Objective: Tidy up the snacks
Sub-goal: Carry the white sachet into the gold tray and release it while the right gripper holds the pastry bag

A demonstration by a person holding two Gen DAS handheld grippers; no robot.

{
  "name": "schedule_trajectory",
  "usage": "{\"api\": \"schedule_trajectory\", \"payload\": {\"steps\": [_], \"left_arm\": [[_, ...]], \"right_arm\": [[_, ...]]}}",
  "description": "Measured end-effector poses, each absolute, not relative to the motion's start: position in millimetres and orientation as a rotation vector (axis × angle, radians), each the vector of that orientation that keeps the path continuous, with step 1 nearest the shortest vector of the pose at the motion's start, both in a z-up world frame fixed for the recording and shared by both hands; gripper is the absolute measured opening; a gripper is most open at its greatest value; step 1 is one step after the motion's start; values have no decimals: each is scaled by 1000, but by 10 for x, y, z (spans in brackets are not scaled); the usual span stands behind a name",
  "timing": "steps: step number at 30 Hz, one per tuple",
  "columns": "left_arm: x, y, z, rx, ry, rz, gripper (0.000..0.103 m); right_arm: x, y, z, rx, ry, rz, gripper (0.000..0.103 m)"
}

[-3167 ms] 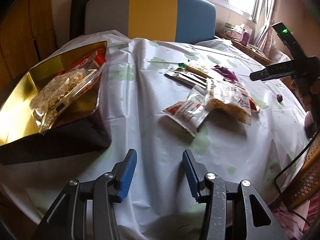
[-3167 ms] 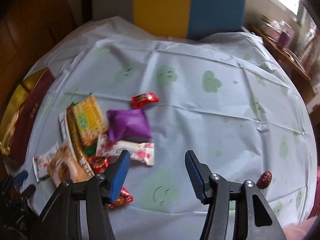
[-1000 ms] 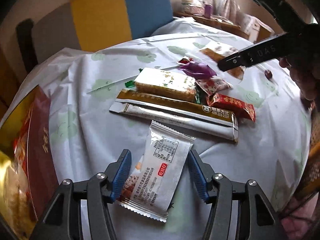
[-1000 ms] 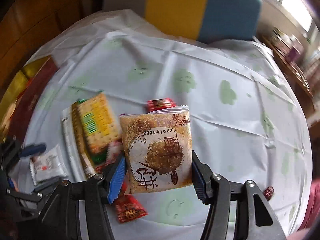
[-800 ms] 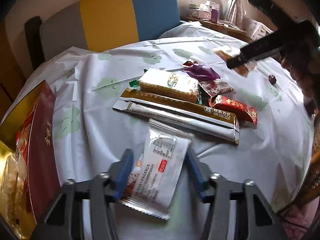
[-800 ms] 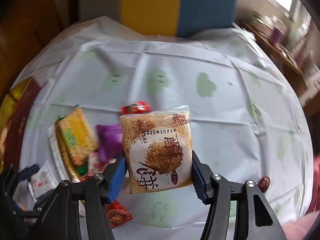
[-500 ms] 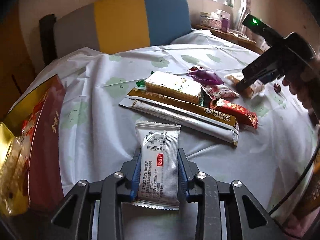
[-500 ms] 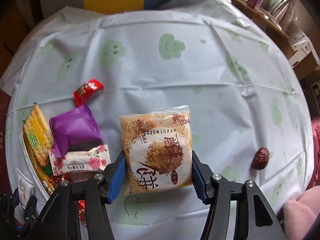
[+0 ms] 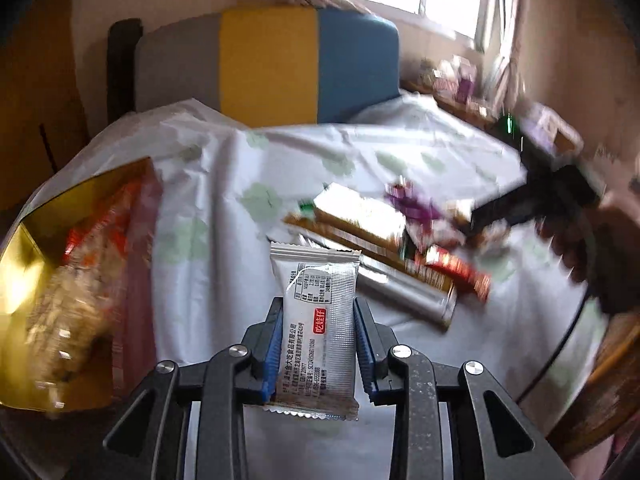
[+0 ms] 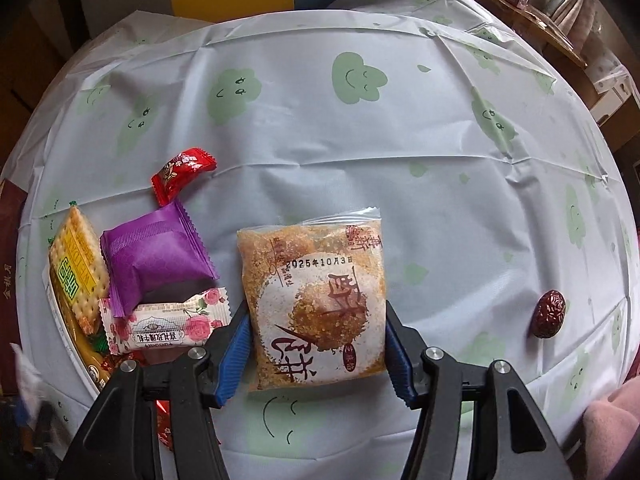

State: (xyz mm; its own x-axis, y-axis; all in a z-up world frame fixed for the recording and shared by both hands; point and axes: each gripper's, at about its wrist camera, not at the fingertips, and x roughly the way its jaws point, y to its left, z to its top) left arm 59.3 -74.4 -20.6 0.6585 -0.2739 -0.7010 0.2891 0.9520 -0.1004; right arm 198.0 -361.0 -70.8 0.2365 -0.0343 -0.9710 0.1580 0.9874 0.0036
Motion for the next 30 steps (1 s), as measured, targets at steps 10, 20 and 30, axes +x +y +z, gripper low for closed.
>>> {"api": "schedule_trajectory", "payload": {"steps": [10,20,30], "left_arm": [[947,329,370,-182,768,-130,33],[1813,980,111,-327,913,26,34],[2077,897,-142,-343,957,38,41]], "right_arm": [[1845,-3594,-733,82,1310,-123,61],[1792,-3506,-693,48,1303,-126,61],[1798,-3446,-694,30,1307,-126,61]]}}
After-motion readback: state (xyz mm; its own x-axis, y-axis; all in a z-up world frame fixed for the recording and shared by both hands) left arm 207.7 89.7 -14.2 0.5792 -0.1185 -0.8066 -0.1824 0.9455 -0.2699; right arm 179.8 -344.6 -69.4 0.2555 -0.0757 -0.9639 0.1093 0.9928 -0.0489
